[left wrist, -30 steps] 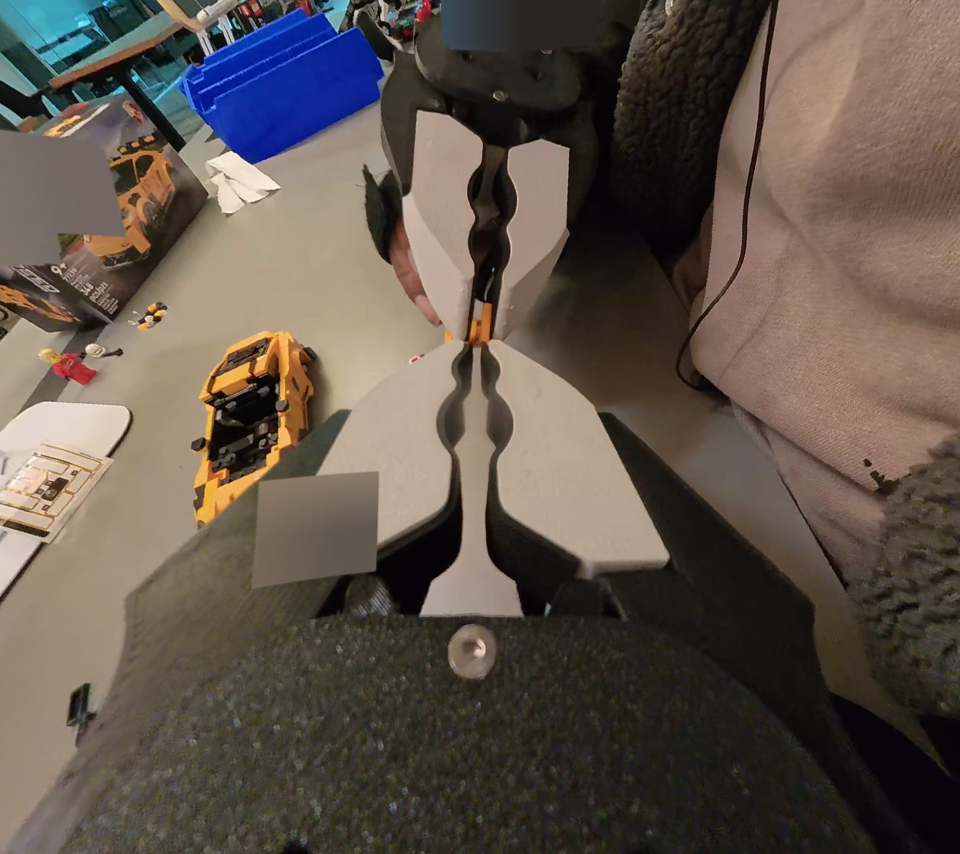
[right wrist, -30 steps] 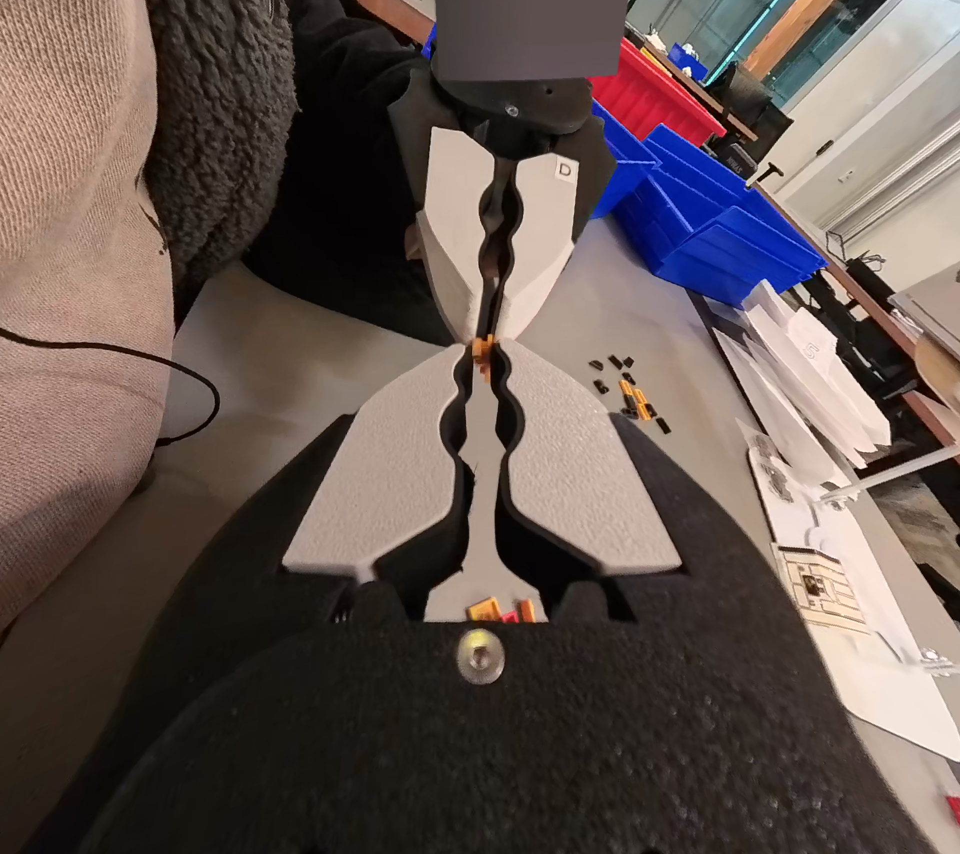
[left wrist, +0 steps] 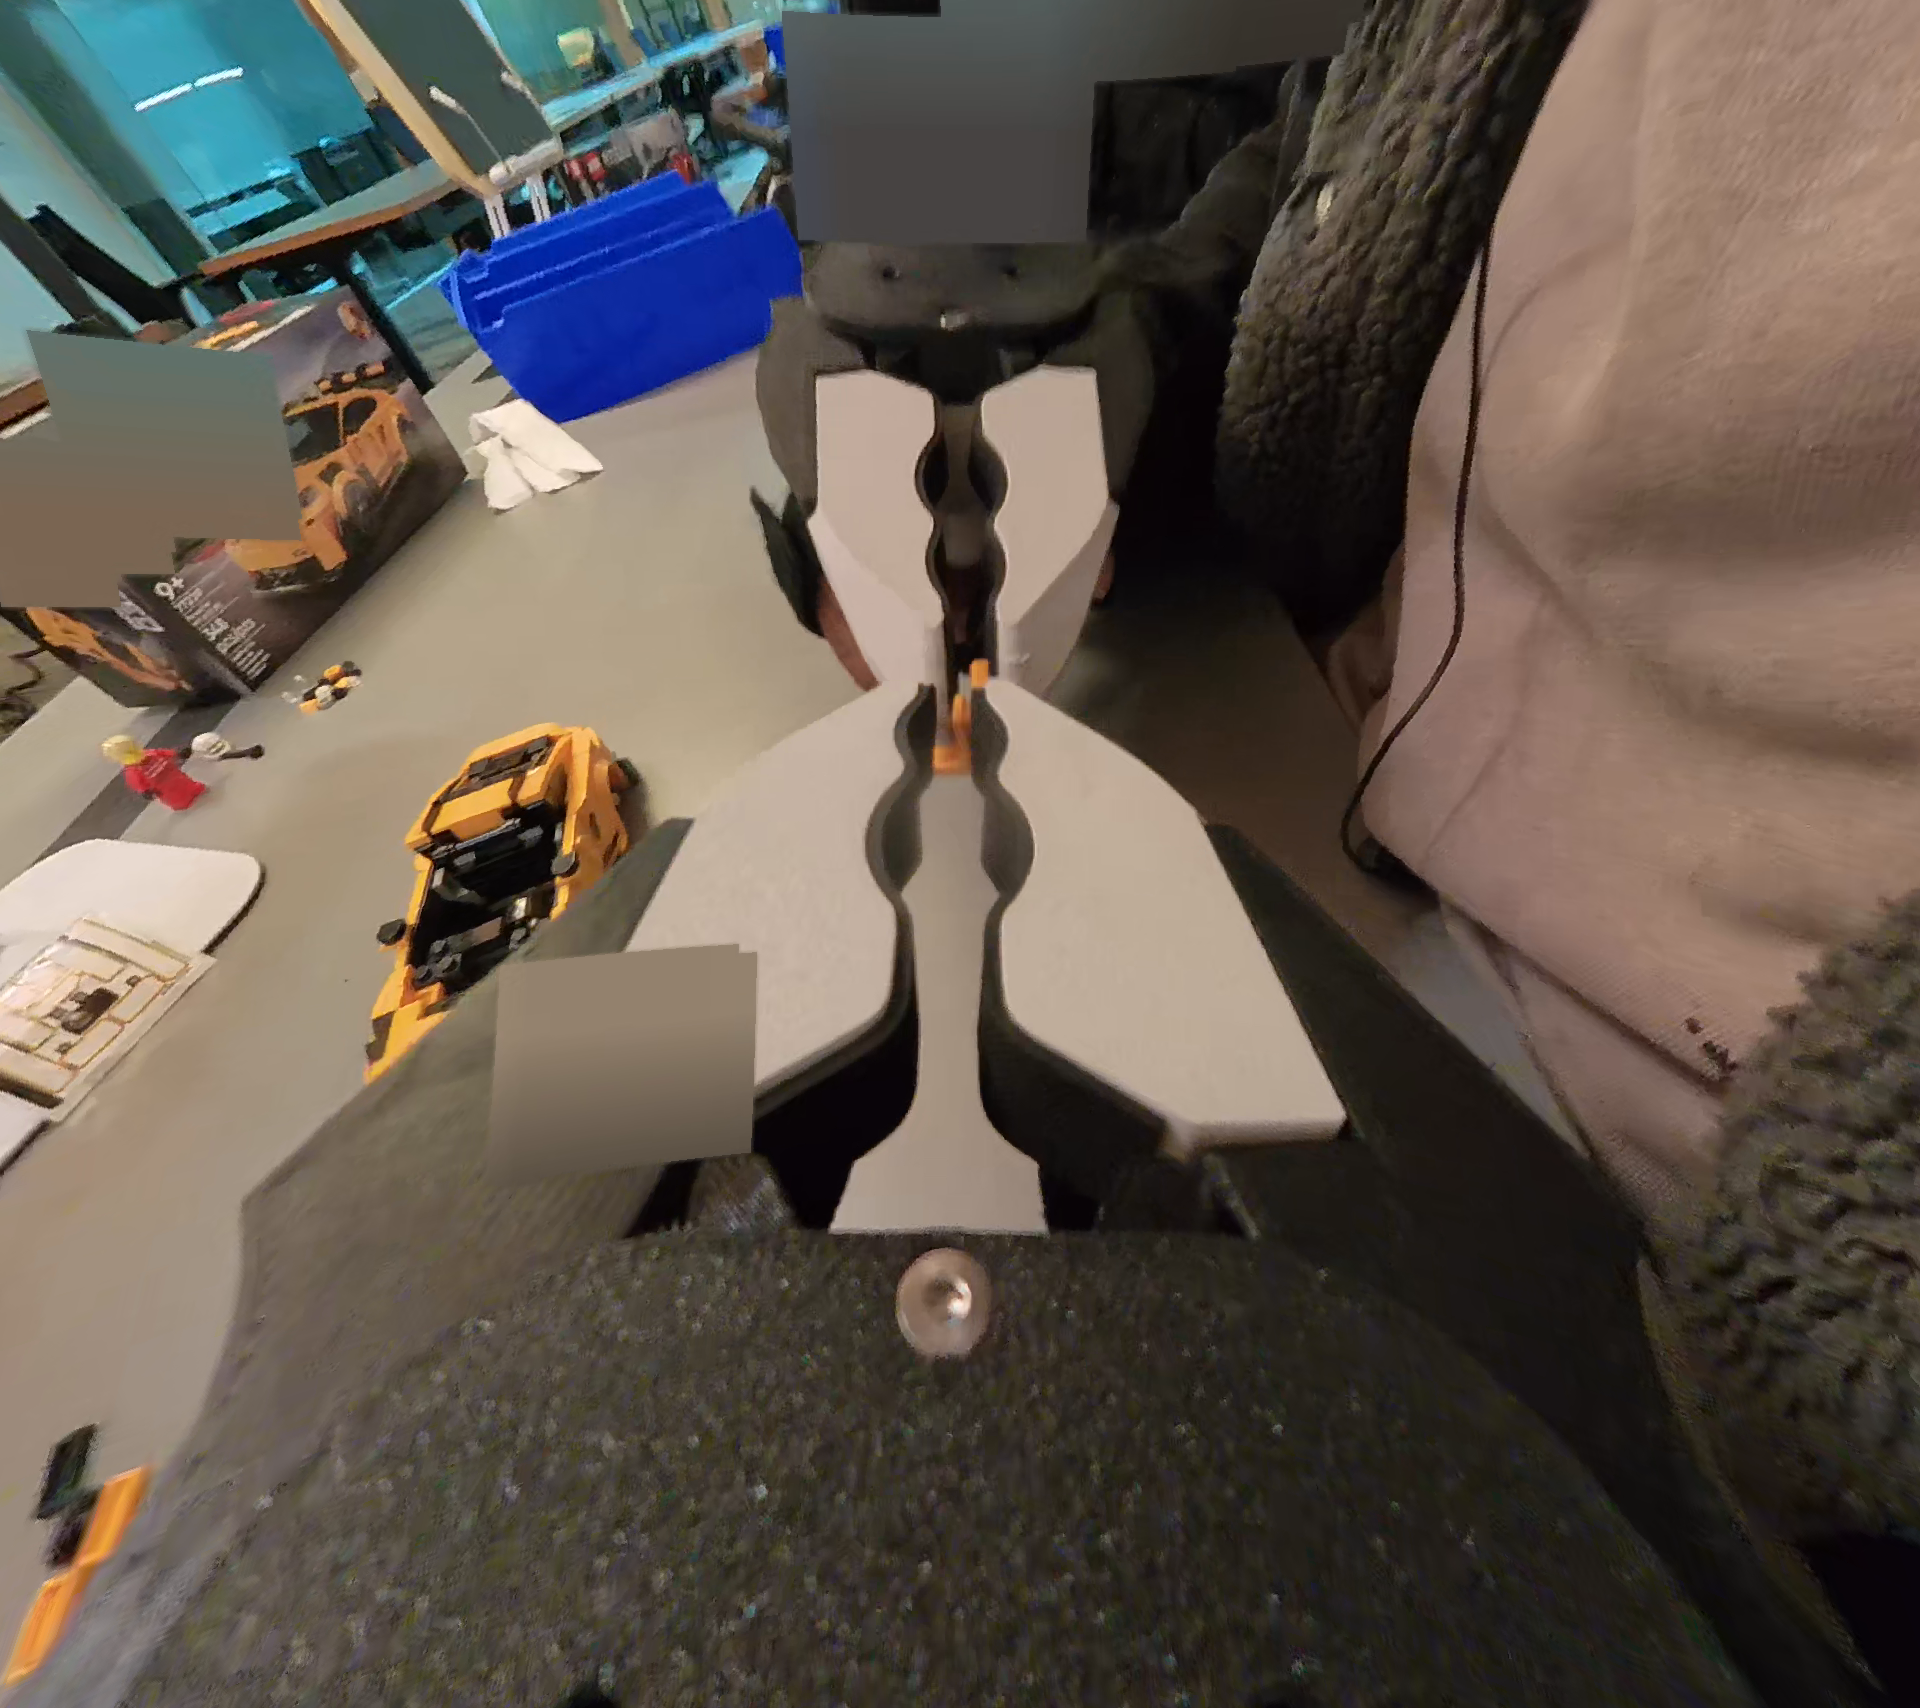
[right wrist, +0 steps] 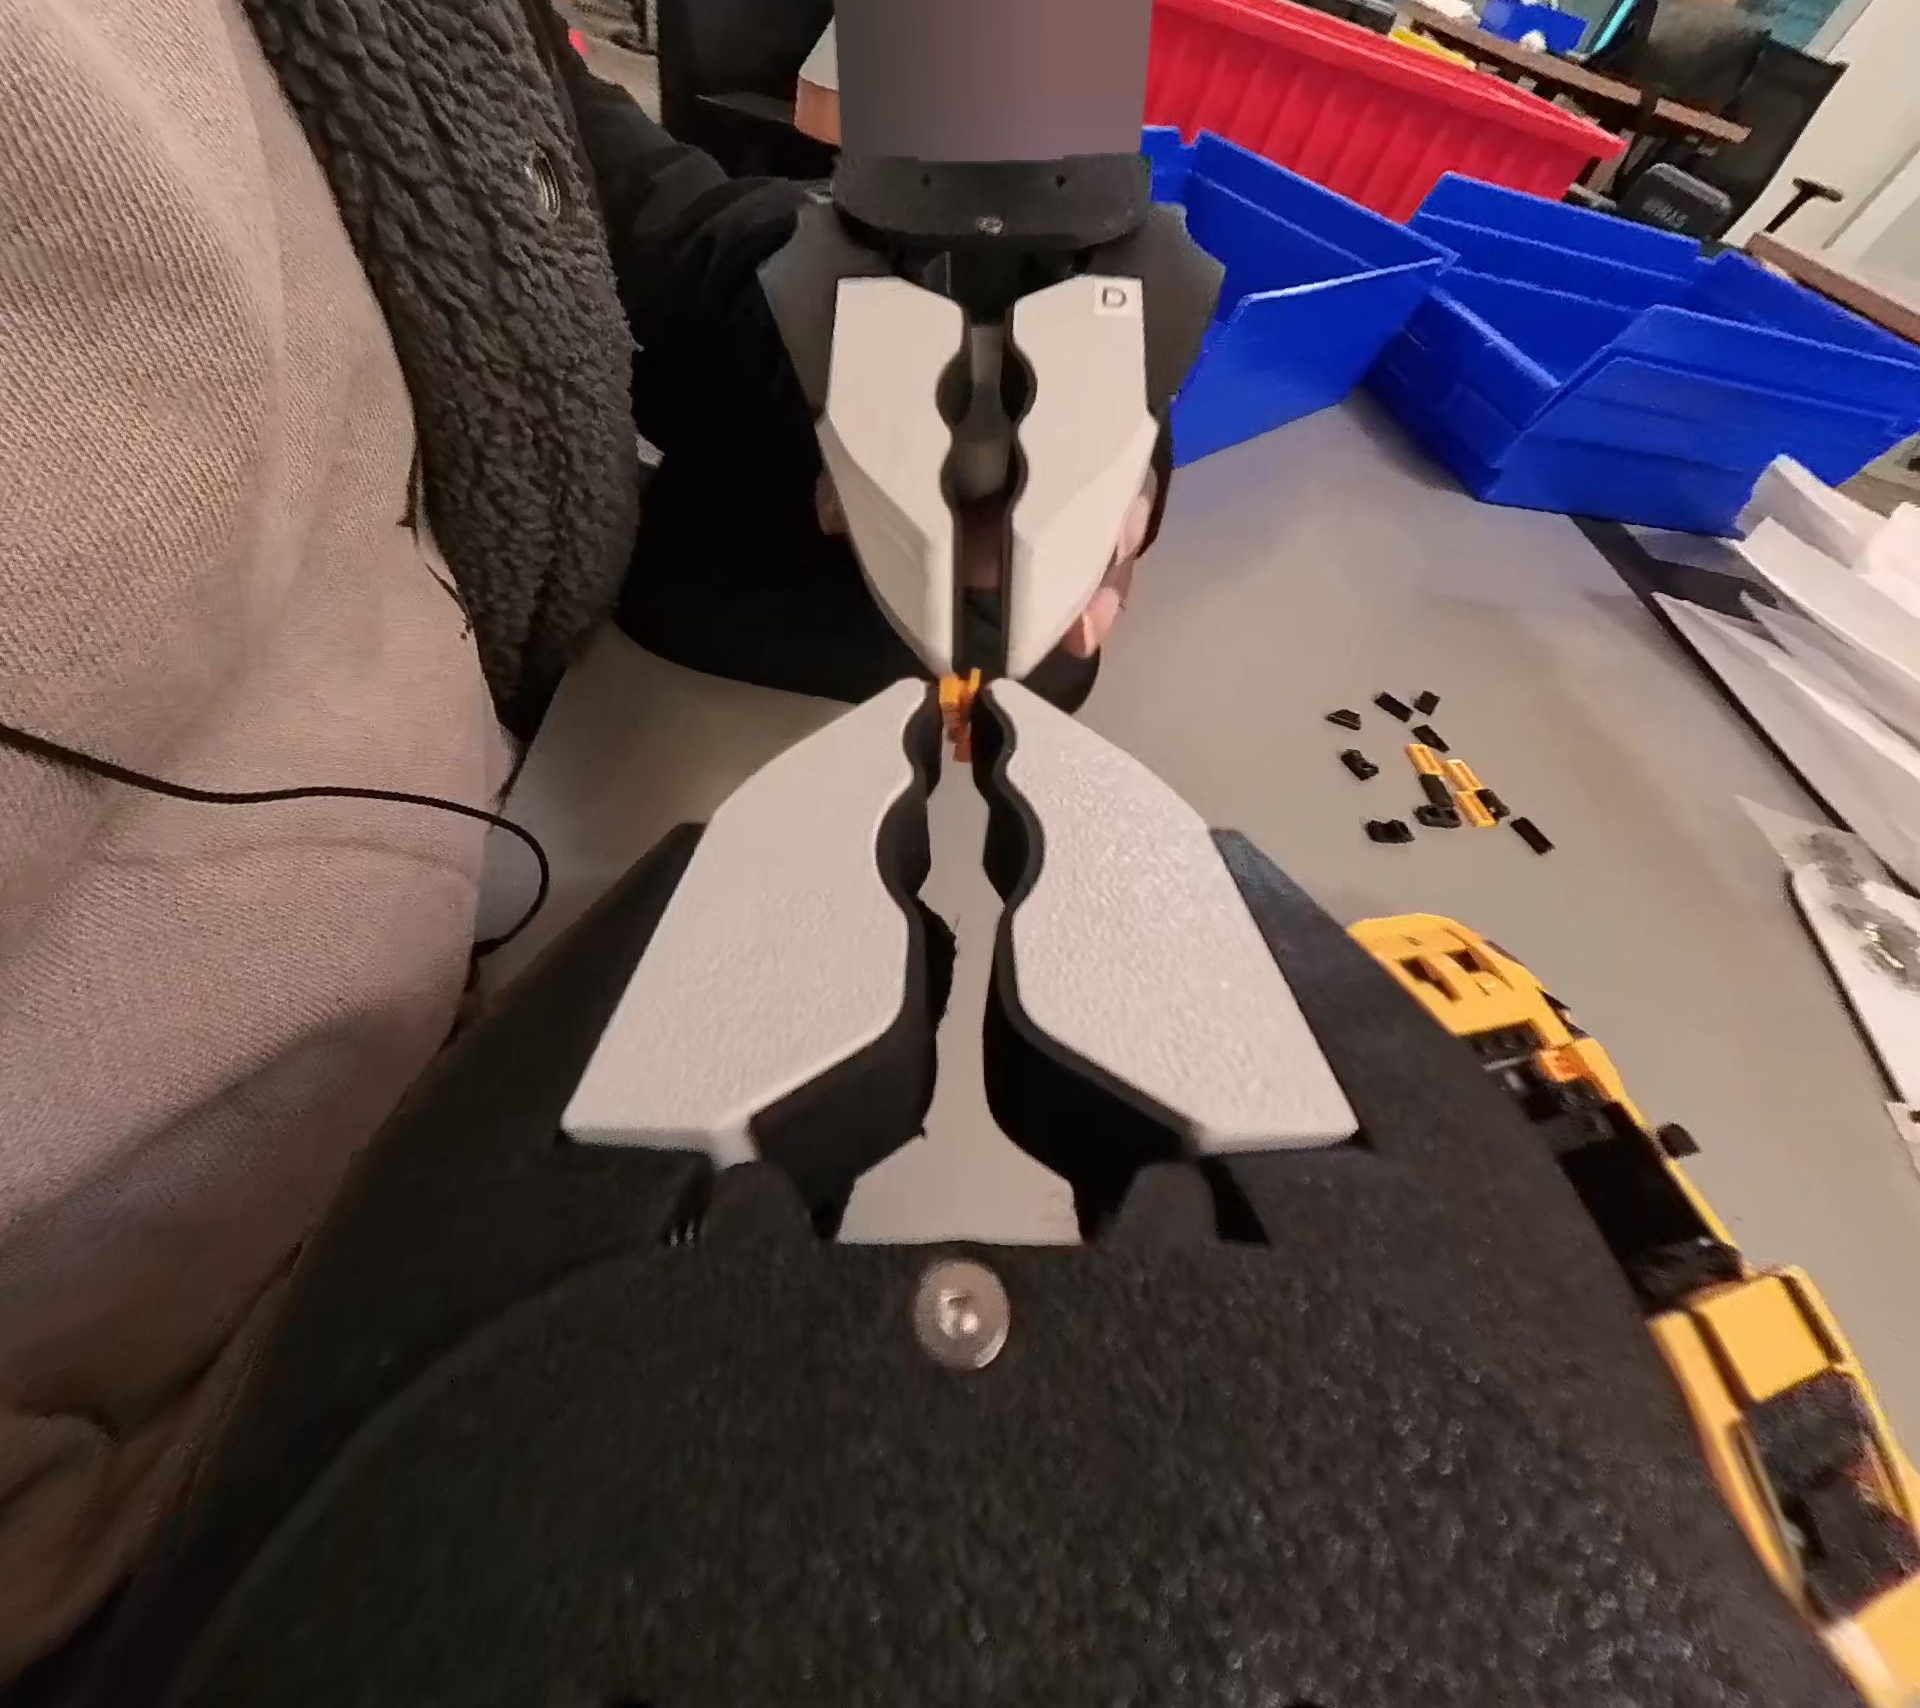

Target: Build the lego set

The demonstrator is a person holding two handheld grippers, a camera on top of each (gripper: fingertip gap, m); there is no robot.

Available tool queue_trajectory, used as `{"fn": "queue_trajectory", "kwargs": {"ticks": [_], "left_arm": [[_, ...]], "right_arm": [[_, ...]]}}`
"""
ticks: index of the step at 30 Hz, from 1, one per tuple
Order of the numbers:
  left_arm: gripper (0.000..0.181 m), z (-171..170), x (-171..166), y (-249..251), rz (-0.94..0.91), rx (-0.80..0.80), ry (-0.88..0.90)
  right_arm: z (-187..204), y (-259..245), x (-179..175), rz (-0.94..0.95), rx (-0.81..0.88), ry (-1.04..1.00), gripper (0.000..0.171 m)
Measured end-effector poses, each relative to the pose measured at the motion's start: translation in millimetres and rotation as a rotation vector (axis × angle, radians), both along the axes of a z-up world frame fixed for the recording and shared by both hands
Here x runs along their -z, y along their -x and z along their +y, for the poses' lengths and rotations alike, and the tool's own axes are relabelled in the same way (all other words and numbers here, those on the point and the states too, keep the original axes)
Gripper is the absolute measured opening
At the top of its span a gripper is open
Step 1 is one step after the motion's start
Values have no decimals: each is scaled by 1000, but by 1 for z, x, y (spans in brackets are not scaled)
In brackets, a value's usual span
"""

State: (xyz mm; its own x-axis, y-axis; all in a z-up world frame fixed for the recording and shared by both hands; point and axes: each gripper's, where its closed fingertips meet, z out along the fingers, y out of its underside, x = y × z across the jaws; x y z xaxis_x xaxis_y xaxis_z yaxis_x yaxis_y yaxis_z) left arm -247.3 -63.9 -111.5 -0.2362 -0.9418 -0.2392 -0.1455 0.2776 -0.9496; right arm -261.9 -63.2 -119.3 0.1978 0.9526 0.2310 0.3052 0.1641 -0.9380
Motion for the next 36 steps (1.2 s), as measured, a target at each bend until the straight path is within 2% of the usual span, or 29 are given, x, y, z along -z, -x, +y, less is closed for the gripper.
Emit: {"fn": "queue_trajectory", "kwargs": {"ticks": [4, 6, 18, 36], "left_arm": [[0, -4, -1, 1, 8, 29, -30], [6, -4, -2, 4, 18, 38, -40], [9, -3, 0, 4, 67, 42, -83], [5, -5, 2, 6, 64, 12, 4]], "right_arm": [[-1, 1, -2, 15, -3, 11, 6], [0, 0, -4, 19, 4, -4, 6], [-3, 1, -5, 34, -6, -29, 6], [-3, 2, -6, 25, 20, -8, 5]]}}
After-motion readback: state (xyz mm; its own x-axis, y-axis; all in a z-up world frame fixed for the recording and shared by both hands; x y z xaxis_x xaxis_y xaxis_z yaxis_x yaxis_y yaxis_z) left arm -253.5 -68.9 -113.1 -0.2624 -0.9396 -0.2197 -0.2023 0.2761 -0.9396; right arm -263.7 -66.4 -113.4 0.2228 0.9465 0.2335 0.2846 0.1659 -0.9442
